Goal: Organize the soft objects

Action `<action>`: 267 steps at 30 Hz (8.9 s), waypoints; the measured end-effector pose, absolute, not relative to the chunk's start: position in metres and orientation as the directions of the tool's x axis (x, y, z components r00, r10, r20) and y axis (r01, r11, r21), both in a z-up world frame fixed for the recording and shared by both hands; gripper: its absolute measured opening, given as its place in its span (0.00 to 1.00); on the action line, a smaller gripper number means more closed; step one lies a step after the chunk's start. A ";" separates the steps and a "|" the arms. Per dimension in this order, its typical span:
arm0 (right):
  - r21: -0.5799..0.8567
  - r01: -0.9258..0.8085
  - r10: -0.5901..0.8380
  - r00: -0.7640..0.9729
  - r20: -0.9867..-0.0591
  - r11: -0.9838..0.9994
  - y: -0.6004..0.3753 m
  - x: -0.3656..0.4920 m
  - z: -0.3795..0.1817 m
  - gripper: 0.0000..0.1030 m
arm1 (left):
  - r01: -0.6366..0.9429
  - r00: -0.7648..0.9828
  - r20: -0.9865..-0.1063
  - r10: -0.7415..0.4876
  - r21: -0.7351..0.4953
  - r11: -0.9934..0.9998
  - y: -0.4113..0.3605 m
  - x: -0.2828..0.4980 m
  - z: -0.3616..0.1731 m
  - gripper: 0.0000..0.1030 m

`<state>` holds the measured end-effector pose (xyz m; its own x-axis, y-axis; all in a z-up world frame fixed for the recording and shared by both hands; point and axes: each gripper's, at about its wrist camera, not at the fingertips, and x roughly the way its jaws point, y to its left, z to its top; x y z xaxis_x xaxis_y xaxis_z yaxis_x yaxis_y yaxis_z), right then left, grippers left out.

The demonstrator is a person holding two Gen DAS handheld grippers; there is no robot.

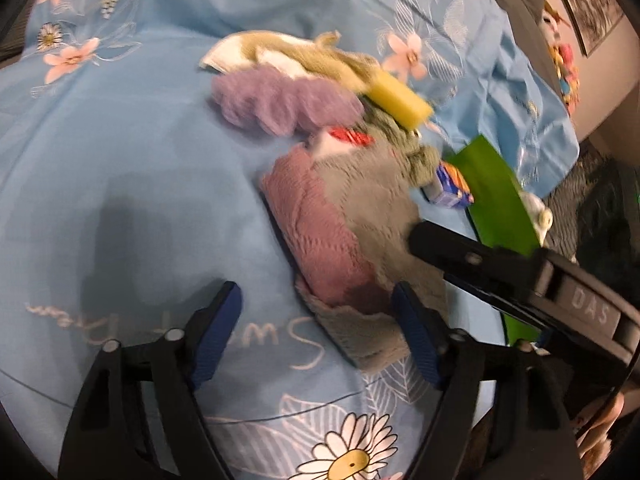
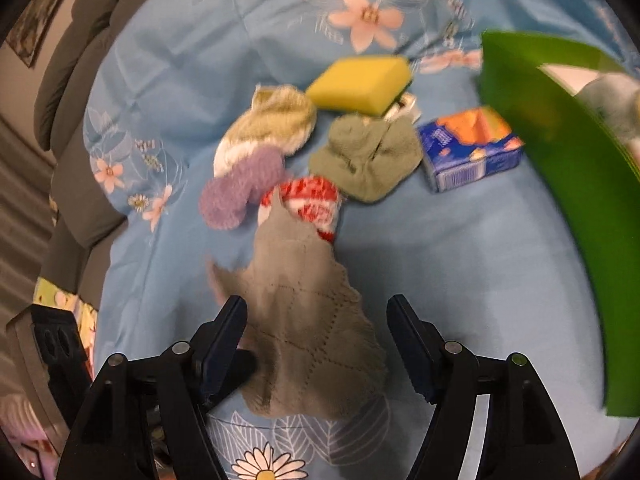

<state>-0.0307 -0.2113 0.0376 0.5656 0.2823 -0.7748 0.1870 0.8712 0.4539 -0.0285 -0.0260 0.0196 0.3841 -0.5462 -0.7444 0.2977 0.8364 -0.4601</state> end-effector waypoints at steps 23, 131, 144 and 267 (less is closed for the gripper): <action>0.551 0.063 0.323 0.752 -0.575 0.832 -0.249 -0.060 0.122 0.29 | 0.546 0.563 -0.566 -0.602 -0.292 0.786 -0.104 -0.059 0.111 0.16; 0.465 0.132 0.347 0.499 -0.794 0.875 -0.191 -0.011 0.049 0.65 | 0.128 0.568 -0.741 -0.358 -0.350 0.928 0.016 -0.002 0.047 0.91; 0.535 0.179 0.388 0.508 -0.769 0.826 -0.203 -0.006 0.042 0.68 | 0.262 0.451 -0.757 -0.473 -0.394 0.881 -0.024 -0.009 0.032 0.76; -0.017 0.174 -0.123 0.616 -0.778 0.985 -0.217 0.075 0.035 0.78 | 0.130 0.568 -0.744 -0.353 -0.342 0.931 0.017 0.008 0.046 0.92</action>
